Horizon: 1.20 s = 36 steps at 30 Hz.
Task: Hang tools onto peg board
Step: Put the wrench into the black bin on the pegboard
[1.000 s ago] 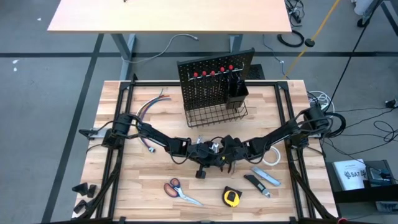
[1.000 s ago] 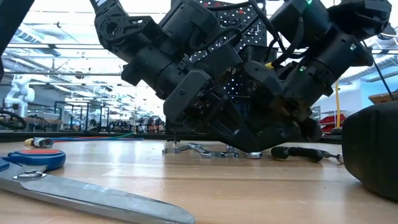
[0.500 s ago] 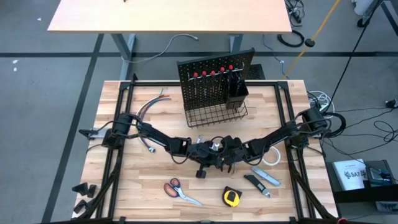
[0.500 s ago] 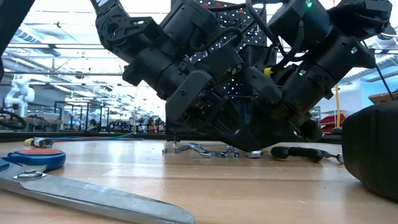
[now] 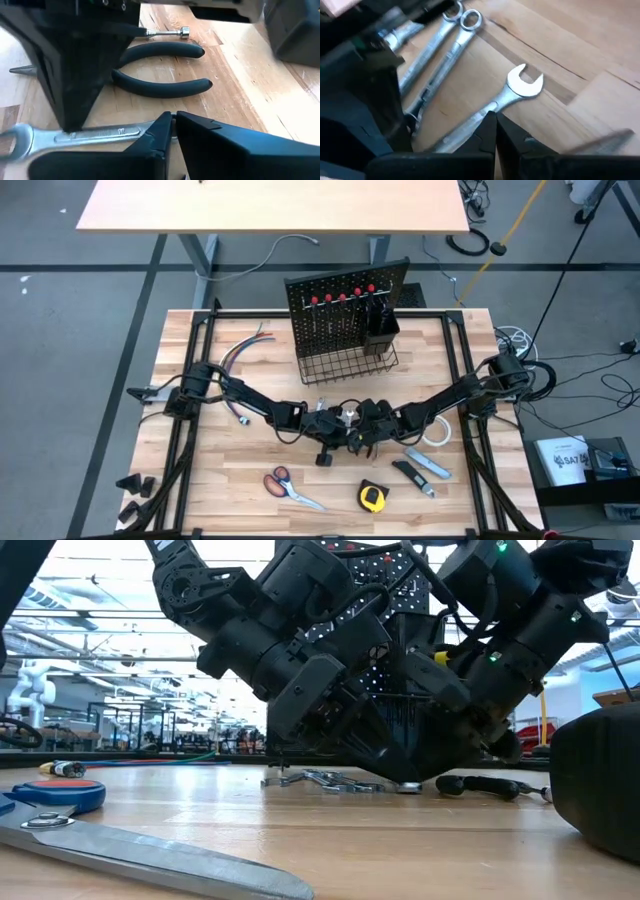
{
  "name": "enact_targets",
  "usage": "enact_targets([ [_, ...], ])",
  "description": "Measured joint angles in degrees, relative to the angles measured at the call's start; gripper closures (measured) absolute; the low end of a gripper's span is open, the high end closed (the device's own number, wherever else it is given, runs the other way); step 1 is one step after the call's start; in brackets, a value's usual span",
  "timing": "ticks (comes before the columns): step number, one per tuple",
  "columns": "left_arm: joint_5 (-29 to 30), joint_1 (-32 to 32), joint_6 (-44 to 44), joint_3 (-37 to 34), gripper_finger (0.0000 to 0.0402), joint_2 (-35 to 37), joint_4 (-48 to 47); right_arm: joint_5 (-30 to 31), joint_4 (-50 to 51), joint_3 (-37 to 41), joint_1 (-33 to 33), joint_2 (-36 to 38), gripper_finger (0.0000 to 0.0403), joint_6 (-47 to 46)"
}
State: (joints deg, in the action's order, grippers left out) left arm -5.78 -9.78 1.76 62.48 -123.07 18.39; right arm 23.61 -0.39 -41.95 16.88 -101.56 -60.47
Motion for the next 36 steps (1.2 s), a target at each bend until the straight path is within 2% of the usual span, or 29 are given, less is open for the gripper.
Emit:
enact_targets([
  [3,0.3,-0.08,0.01,0.0,0.0343,-0.02,-0.04,0.02,2.04,-0.01,0.0,0.89,0.0402,-0.17],
  [7,0.17,0.03,0.0,0.04,0.0344,-0.02,-0.22,-0.54,3.84,0.15,0.25,2.57,0.0402,-0.14],
  [12,0.17,0.07,0.39,0.07,0.0357,-0.02,-0.74,0.51,8.27,0.48,0.9,5.73,0.0402,-0.35],
  [16,0.24,0.17,2.12,0.11,0.0373,-0.02,-1.21,3.28,5.59,0.37,0.85,7.41,0.0402,-0.75],
  [22,0.37,0.24,3.56,0.11,0.0397,0.0,-1.29,2.81,5.34,0.33,0.66,7.41,0.0397,-0.13],
  [26,0.05,0.24,3.8,0.11,0.0396,0.0,-1.32,0.09,5.26,0.33,-1.06,7.43,0.0362,2.34],
  [31,-1.95,0.21,7.98,0.17,0.0398,0.1,-2.53,-3.25,5.05,0.31,-3.13,7.45,0.0291,5.53],
  [36,-4.16,0.55,10.83,0.24,0.0399,0.21,-3.8,-3.1,4.79,0.26,-4.13,7.5,0.0223,6.13],
])
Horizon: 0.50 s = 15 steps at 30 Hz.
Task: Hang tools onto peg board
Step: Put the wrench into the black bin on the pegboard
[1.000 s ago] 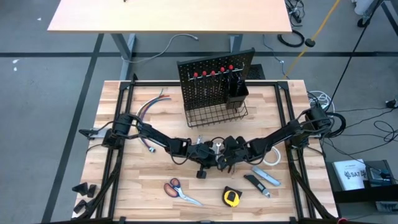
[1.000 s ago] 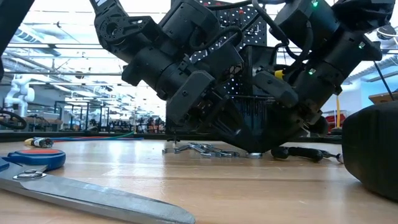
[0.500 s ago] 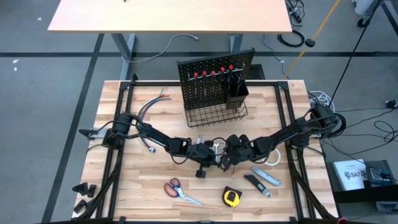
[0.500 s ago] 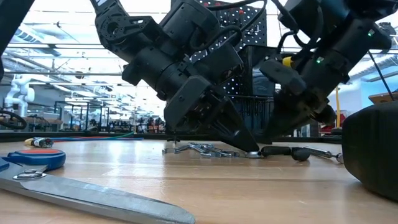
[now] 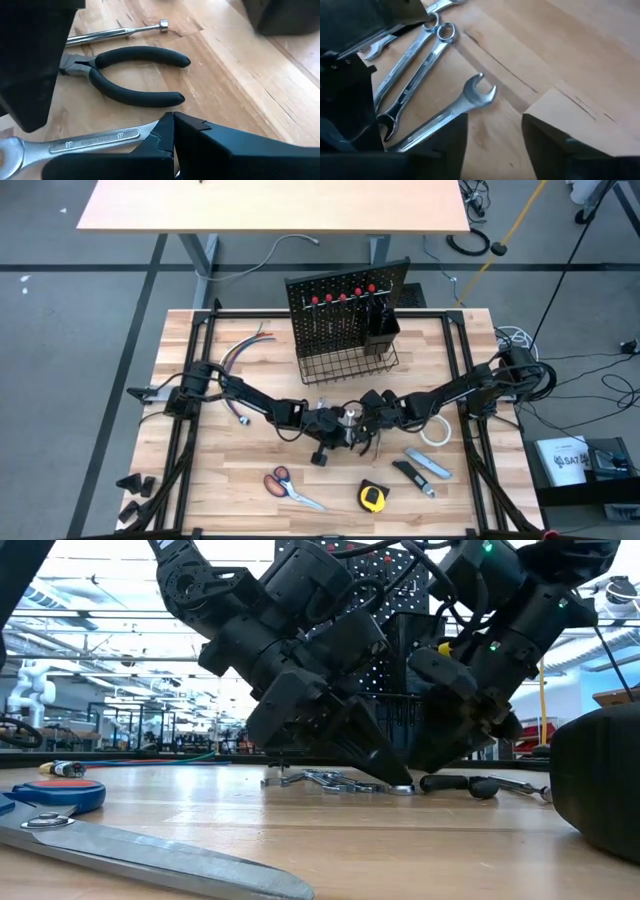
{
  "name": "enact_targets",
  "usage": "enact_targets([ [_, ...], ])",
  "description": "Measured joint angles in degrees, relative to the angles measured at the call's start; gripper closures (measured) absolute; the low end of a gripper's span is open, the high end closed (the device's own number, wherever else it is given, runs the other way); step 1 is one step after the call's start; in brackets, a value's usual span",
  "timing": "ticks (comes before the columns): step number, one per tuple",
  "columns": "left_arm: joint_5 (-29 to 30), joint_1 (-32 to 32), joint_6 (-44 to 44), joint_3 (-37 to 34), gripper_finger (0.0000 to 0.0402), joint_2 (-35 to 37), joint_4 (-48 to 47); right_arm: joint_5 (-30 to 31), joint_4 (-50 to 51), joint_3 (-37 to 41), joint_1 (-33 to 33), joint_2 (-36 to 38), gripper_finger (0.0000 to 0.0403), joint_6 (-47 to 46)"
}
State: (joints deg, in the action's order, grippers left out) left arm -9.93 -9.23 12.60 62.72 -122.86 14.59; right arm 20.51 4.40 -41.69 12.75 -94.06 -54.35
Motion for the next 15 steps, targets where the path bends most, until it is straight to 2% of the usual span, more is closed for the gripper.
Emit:
enact_targets([
  [5,-0.52,0.0,0.55,-0.09,0.0399,0.03,-0.16,-1.84,-2.77,-0.01,-0.27,0.02,0.0191,2.76],
  [9,-0.68,-0.02,1.42,-0.09,0.04,0.03,-0.24,-4.2,-7.08,-0.04,-1.29,0.06,0.0189,5.71],
  [15,-0.76,-0.04,1.42,-0.09,0.04,0.03,-0.33,-3.81,-6.85,0.84,-3.1,0.11,0.0191,5.95],
])
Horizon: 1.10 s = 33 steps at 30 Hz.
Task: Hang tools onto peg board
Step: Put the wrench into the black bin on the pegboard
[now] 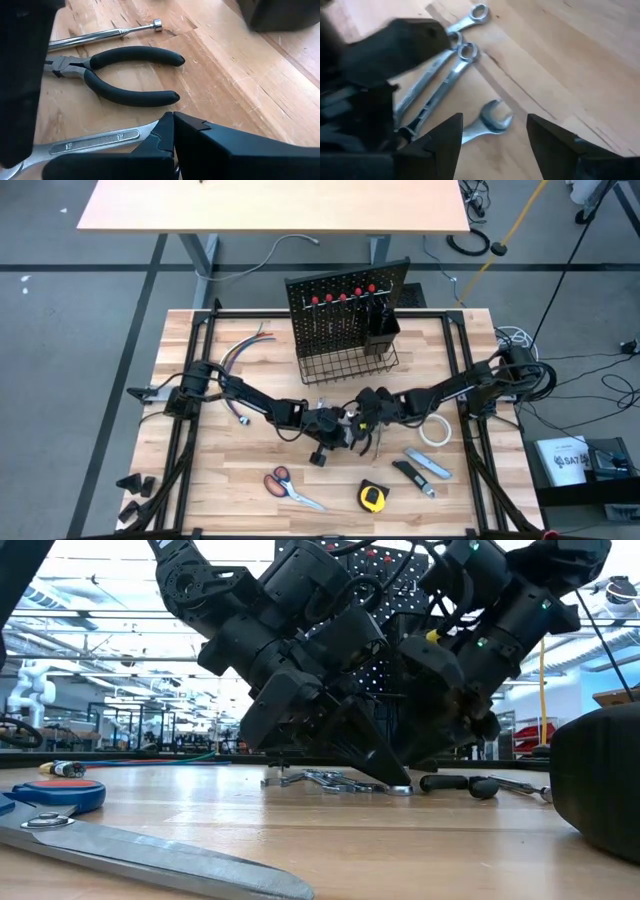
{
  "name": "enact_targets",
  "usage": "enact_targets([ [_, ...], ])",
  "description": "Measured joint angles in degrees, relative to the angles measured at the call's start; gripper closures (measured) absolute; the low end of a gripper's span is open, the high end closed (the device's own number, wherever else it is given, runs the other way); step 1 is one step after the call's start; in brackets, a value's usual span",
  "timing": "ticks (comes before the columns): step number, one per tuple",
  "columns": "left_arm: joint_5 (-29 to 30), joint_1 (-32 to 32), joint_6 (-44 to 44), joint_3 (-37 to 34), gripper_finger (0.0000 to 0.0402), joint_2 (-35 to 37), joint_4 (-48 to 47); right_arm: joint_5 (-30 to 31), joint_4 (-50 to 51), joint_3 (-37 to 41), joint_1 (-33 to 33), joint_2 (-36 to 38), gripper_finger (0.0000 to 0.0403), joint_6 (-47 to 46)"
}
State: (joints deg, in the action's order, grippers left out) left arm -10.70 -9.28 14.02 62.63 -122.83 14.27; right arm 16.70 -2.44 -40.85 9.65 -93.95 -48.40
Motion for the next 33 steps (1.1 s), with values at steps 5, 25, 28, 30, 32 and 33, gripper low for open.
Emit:
enact_targets([
  [5,-0.04,0.0,0.0,0.0,0.04,0.0,-0.03,-0.73,-5.38,3.73,-1.57,0.0,0.0192,-0.2],
  [25,-0.02,-0.07,-0.04,0.0,0.0401,0.0,-0.03,-4.74,-30.15,9.43,-2.52,-7.02,0.0193,-2.99],
  [28,-0.02,-0.07,-0.04,0.0,0.0401,0.0,-0.03,-6.04,-29.61,9.39,-1.97,-6.86,0.0193,-3.94],
  [30,-0.02,-0.07,-0.04,0.0,0.0401,0.0,-0.03,-6.2,-29.31,9.35,-1.25,-6.86,0.0193,-4.74],
  [32,-0.02,-0.1,-0.07,0.0,0.0401,0.02,-0.05,-6.2,-29.13,9.35,-0.52,-6.86,0.0193,-5.15],
  [33,-0.03,-0.14,-0.1,0.0,0.0401,0.01,-0.06,-6.19,-29.05,9.35,-0.13,-6.86,0.0193,-5.48],
])
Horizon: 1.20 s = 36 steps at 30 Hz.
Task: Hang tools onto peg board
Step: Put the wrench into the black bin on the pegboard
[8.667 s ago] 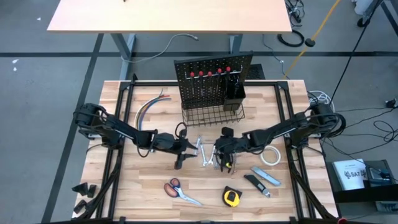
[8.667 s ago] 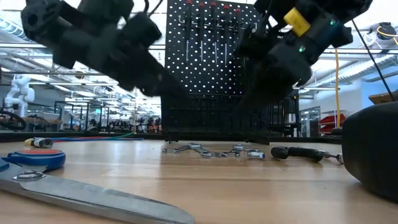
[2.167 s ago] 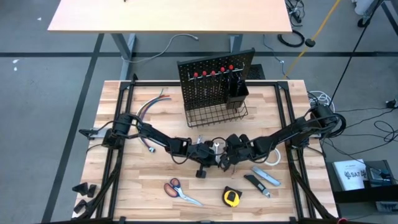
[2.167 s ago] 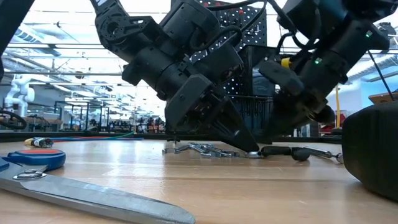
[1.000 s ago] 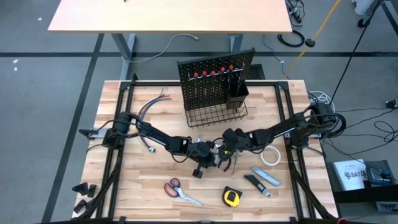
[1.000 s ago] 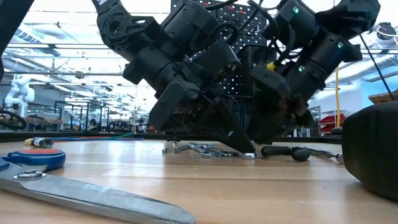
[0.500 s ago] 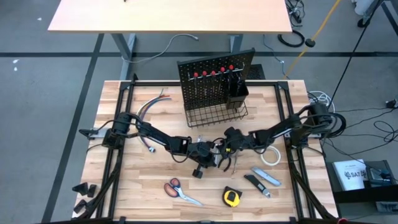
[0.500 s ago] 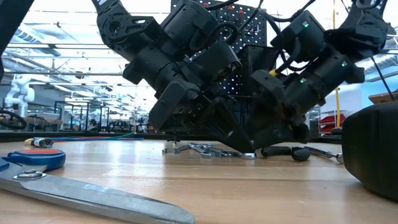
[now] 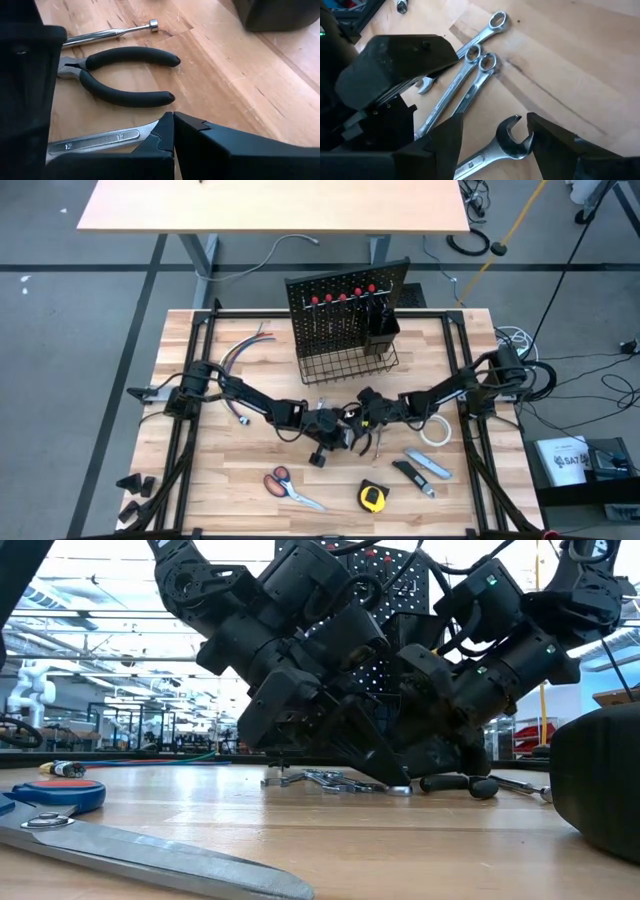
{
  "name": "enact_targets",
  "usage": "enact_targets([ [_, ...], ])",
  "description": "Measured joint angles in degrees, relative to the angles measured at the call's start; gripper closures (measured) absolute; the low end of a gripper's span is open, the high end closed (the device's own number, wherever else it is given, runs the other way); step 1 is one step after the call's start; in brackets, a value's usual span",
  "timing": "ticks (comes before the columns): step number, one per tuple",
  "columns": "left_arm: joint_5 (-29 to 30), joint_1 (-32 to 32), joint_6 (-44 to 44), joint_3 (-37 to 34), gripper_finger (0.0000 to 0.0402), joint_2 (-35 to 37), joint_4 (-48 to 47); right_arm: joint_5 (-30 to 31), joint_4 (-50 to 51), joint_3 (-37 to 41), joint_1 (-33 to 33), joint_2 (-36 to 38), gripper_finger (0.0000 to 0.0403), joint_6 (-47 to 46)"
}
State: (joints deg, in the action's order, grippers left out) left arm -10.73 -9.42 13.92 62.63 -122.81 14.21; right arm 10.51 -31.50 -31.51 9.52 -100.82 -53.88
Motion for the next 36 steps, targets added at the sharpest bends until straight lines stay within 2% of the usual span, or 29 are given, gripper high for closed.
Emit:
enact_targets([
  [6,-0.29,-0.08,-0.05,0.0,0.0401,0.01,-0.05,-0.19,-0.11,0.07,0.98,-0.02,0.0219,-0.21],
  [17,-1.36,-0.2,-0.25,-0.04,0.04,0.01,-0.13,-2.96,-0.46,0.15,1.31,-0.01,0.0328,1.11],
  [25,-1.21,-0.21,-2.92,-0.25,0.0378,0.38,1.16,-4.62,0.53,0.37,1.45,4.54,0.0333,2.32],
  [32,0.87,0.14,-3.29,-0.74,0.0373,4.56,-1.59,-5.32,-0.25,0.1,1.86,10.98,0.0392,5.29],
  [36,4.23,0.56,-3.28,-0.93,0.0372,7.81,-5.45,-2.57,0.82,0.14,2.84,13.83,0.0394,8.02],
])
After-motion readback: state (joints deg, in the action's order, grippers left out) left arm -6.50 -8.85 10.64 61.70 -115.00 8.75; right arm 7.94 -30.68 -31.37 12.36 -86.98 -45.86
